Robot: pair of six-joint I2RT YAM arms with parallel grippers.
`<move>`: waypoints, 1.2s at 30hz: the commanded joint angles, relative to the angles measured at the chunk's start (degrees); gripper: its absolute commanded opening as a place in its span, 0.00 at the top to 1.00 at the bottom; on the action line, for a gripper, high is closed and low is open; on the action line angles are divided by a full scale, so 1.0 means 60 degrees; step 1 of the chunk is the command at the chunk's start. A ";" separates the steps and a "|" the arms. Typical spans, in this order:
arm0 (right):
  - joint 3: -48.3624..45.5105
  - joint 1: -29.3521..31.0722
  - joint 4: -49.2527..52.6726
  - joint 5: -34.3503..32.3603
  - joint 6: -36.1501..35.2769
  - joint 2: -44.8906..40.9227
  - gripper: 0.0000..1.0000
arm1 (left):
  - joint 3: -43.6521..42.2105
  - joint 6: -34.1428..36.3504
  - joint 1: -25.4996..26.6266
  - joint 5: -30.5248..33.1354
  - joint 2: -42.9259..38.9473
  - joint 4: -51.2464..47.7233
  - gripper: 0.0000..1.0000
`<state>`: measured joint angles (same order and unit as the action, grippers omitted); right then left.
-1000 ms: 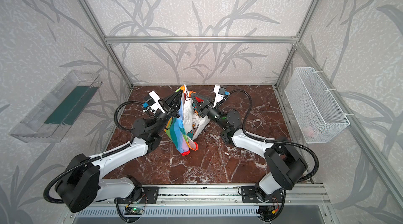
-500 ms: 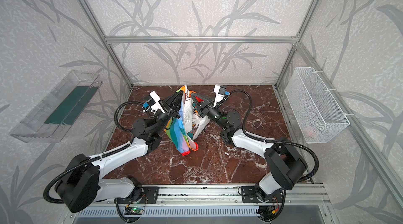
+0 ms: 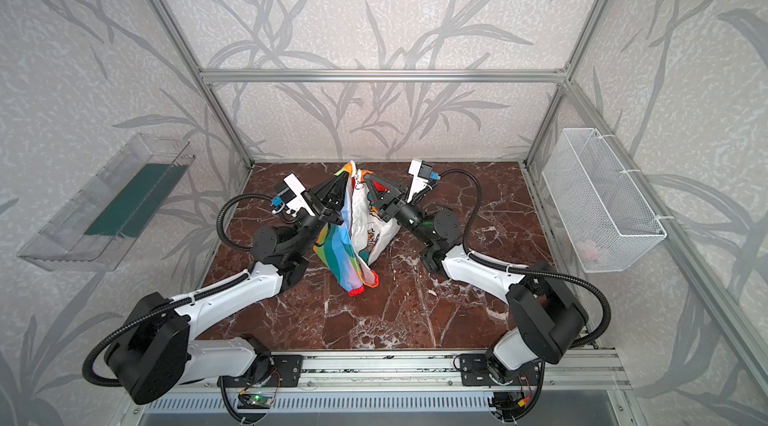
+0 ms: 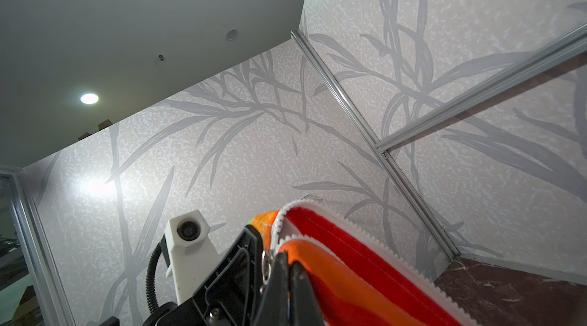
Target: Zip up the jacket
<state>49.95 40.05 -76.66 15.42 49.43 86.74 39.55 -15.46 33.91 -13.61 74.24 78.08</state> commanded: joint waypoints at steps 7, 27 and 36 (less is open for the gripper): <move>0.0551 0.0164 -0.0630 -0.0444 -0.0386 -0.0482 1.00 | 0.0519 0.0270 0.0170 -0.0062 0.0072 0.0484 1.00; 0.0726 0.0663 -0.0642 -0.1544 -0.1198 -0.0650 1.00 | 0.0788 0.0760 0.0497 0.0436 0.0235 0.0481 1.00; 0.0781 0.0780 -0.0641 -0.1805 -0.1668 -0.0516 1.00 | 0.0770 0.0369 0.0579 0.0903 0.0178 0.0480 1.00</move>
<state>52.01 44.31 -76.42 6.04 41.82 85.12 42.96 -12.64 36.84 -8.97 75.44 78.67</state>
